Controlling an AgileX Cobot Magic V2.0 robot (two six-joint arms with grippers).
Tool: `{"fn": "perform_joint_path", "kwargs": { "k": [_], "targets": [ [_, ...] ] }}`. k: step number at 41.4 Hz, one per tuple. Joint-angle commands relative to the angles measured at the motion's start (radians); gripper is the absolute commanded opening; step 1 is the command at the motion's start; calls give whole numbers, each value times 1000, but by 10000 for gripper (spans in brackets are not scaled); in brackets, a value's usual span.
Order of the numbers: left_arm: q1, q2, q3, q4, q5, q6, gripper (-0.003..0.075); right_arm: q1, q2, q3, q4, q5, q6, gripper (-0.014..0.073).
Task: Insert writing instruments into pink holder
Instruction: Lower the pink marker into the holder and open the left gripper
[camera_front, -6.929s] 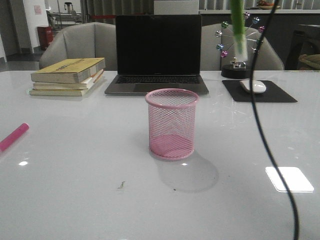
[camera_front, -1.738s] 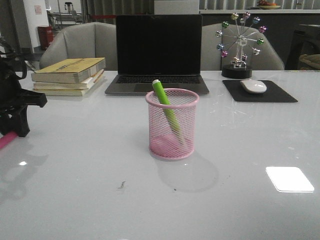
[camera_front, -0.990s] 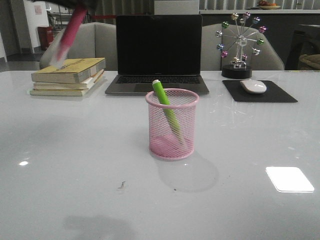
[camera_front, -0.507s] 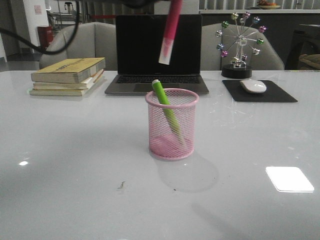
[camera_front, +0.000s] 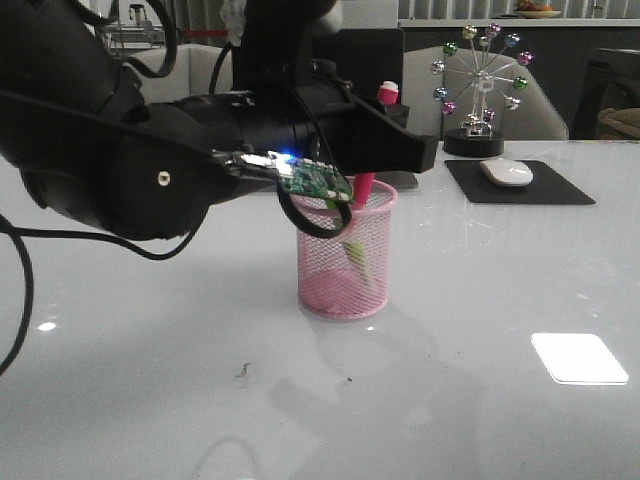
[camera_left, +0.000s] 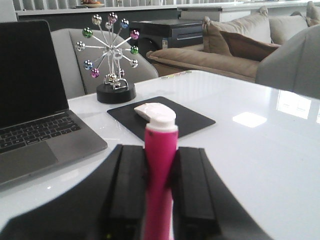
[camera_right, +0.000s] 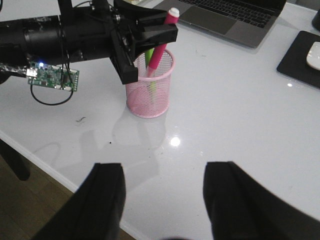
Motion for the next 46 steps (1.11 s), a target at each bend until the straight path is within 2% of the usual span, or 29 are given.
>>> {"fn": "perform_joint_path", "kwargs": {
  "k": [1,4,12,15,21,26,38,46],
  "targets": [
    [-7,-32,-26,-3,-99,-3,96,-8,4,-27,-9,-72,-10,469],
    [-7,-26,-26,-3,-99,-3,145,-8,4,-27,-9,-72,-10,469],
    [-7,-33,-26,-3,-109,-3,419,-8,4,-27,-9,-72,-10,469],
    [-7,-47,-26,-1,-101,-1,451,-8,4,-27,-9,-72,-10,469],
    [-7,-137,-26,16,2,13,447,-8,4,-27,-9,-72,-10,469],
    [-7,-259,-28,16,228,82,447,-8,4,-27,-9,-72,-10,469],
    [-7,-639,-28,16,973,82,446,-8,4,-27,-9,-72,-10,469],
    [-7,-868,-28,16,1328,82,446,-8,4,-27,-9,-72,-10,469]
  ]
}}
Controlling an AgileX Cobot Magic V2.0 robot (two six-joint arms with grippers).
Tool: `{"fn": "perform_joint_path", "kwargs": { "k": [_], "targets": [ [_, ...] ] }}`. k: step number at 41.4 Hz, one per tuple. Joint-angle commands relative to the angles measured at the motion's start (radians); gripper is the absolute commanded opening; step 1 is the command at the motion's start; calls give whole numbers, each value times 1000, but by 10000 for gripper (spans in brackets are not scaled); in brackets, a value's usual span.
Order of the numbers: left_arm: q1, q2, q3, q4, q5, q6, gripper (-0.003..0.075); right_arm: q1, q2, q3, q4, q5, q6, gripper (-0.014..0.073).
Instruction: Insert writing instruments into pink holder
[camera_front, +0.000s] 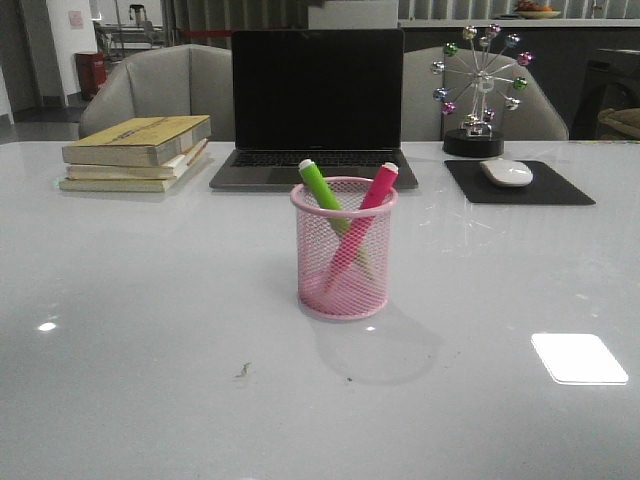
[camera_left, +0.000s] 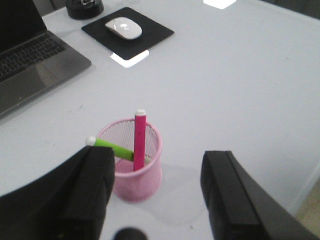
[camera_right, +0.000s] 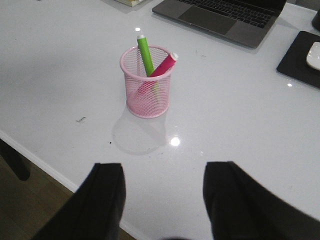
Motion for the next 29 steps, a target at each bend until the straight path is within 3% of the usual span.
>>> {"fn": "perform_joint_path", "kwargs": {
  "k": [1,10,29],
  "targets": [
    [-7,-132,-28,0,116,3,446,-8,4,-27,-9,-72,-10,469],
    [-7,-325,1,-6,373,-1,446,-8,4,-27,-9,-72,-10,469],
    [0,-693,299,53,390,-3,446,-8,4,-27,-45,-30,-10,469]
  ]
}}
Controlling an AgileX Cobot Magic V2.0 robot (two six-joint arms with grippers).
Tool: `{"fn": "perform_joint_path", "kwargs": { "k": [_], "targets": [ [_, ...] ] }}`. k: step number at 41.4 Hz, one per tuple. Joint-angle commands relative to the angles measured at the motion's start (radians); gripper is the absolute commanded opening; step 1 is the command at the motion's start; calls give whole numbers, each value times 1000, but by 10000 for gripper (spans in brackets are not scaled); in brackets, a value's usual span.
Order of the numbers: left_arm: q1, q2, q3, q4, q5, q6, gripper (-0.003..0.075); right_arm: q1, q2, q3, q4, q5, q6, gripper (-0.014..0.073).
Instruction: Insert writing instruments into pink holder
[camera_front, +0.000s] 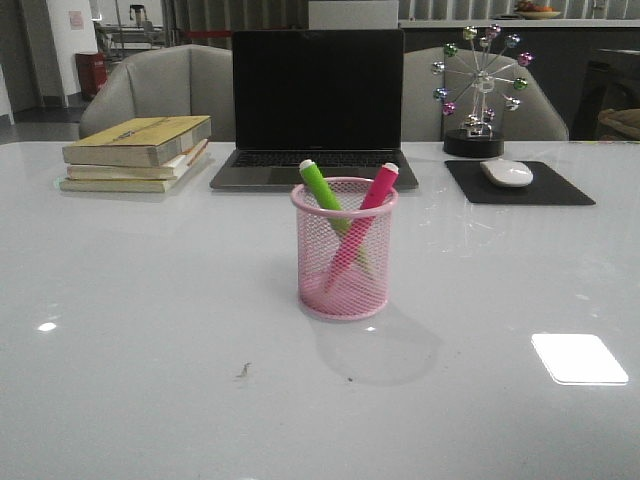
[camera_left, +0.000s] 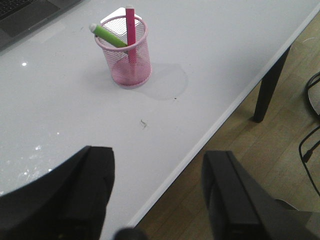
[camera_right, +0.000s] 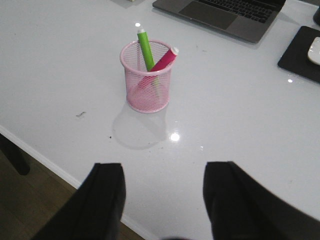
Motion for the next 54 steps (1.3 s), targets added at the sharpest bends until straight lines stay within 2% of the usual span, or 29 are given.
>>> {"fn": "perform_joint_path", "kwargs": {
  "k": [1,10,14,18,23,25,28,54],
  "targets": [
    [1,-35,4,4,-68,-7,446,-8,4,-27,-48,-52,-10,469],
    [1,-47,33,109,-55,-171,446,-8,4,-26,-61,-48,-10,469],
    [1,-47,42,124,-55,-182,445,-8,4,-26,-61,-47,-10,463],
    [1,-47,45,124,-51,-195,380,-8,4,-26,-61,-46,-10,321],
    [1,-47,45,124,-51,-195,231,-8,4,-26,-61,-46,-10,103],
    [1,-47,45,122,-51,-195,174,-8,4,-26,-59,-46,-10,45],
    [1,-47,45,122,-51,-195,84,-8,4,-26,-59,-39,-10,70],
    [19,-83,47,143,-53,-175,97,-8,4,-26,-59,-32,-10,70]
  ]
}}
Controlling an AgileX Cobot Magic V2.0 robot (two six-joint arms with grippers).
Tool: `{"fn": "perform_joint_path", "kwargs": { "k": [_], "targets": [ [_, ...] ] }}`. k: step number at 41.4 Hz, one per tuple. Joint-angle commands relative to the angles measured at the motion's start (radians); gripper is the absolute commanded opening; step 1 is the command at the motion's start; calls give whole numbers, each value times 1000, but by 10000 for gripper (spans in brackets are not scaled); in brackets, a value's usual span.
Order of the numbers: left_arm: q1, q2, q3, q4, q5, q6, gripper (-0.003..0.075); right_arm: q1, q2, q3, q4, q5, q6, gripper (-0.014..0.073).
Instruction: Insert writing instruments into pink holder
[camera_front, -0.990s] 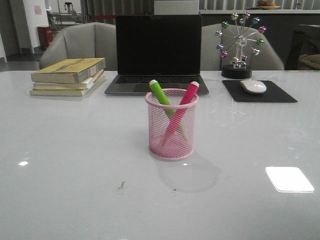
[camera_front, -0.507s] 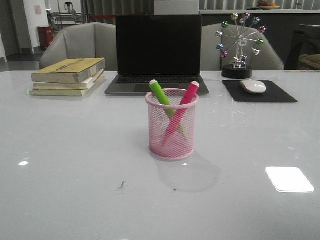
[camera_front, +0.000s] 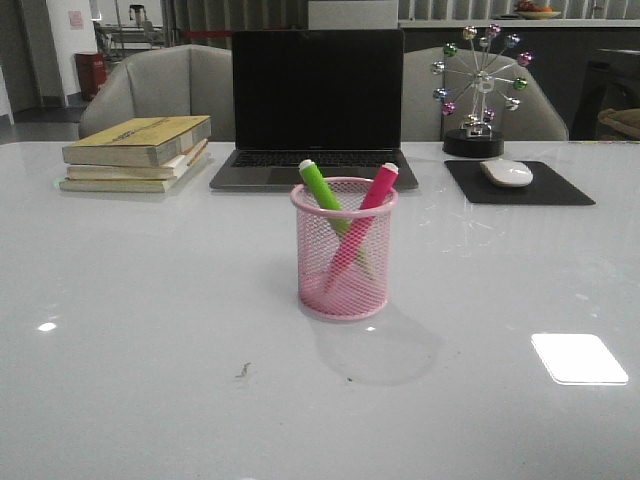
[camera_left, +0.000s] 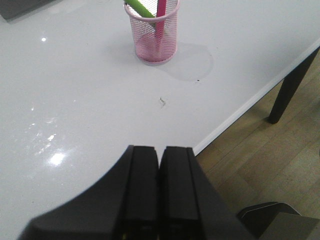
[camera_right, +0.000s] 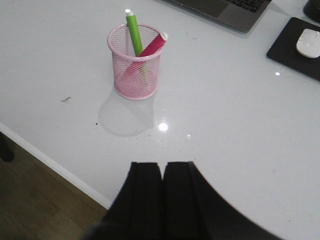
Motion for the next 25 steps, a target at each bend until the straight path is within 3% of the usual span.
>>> {"fn": "perform_joint_path", "kwargs": {
  "k": [1,14,25],
  "targets": [
    [29,-28,-19,27,-65,10,97,-8,4,-26,-16,-69,-10,70],
    [371,-297,242,-37,-425,20,98,-8,4,-26,-16,-66,-10,70],
    [634,-471,502,-44,-620,20,97,-8,4,-26,-16,-65,-10,70]
  ]
}}
